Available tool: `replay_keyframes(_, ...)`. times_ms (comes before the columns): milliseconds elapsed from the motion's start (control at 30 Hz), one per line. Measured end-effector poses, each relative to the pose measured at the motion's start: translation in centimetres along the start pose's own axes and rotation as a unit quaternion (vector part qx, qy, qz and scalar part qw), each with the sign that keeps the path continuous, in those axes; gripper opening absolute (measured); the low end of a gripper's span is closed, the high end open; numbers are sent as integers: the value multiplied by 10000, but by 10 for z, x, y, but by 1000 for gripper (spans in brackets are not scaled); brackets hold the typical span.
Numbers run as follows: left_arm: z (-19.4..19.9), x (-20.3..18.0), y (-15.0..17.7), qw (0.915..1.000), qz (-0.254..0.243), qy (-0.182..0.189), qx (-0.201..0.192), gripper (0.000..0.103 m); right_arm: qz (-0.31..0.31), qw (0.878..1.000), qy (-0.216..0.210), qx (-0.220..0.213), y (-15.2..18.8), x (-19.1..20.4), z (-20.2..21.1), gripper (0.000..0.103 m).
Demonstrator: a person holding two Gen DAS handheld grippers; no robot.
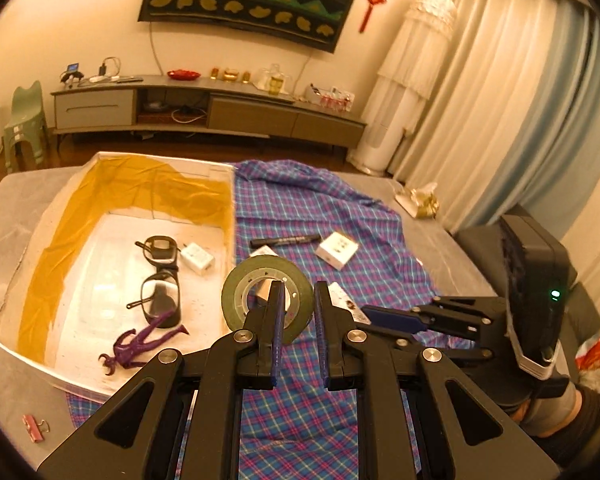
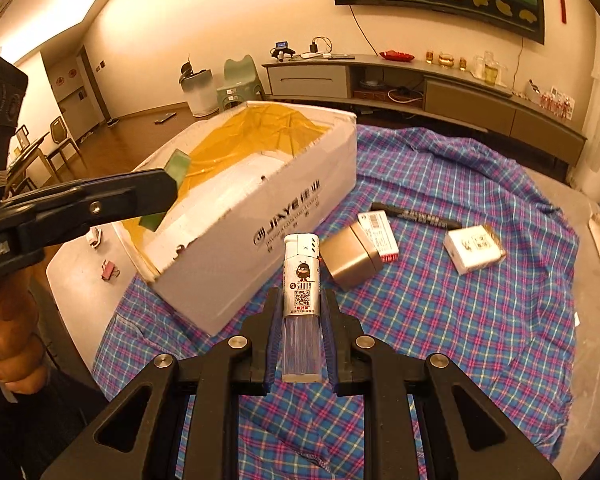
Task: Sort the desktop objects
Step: 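Carry the lighter and tape roll with both tools over the yellow-lined white box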
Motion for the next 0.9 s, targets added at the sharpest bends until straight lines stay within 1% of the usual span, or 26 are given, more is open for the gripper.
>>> replay_keyframes(267, 2, 16, -13, 9996, 201, 50, -182, 14, 117, 9999, 0, 43, -20, 16, -2, 20)
replay_keyframes(433, -1, 29, -16, 9993, 265, -200, -198, 14, 234, 9997, 21, 19, -37, 28, -4, 21)
replay_keyframes(900, 6, 71, -22, 9961, 671, -498, -296, 14, 678, 9977, 29, -29, -80, 66, -14, 21)
Point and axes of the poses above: each gripper's, at about its wrist camera, not at the fingertips, and z roughly against the way its jaws point, x to its left, y to its underside, the point moved 2 cm from there along -z, roughly the way its jaws point
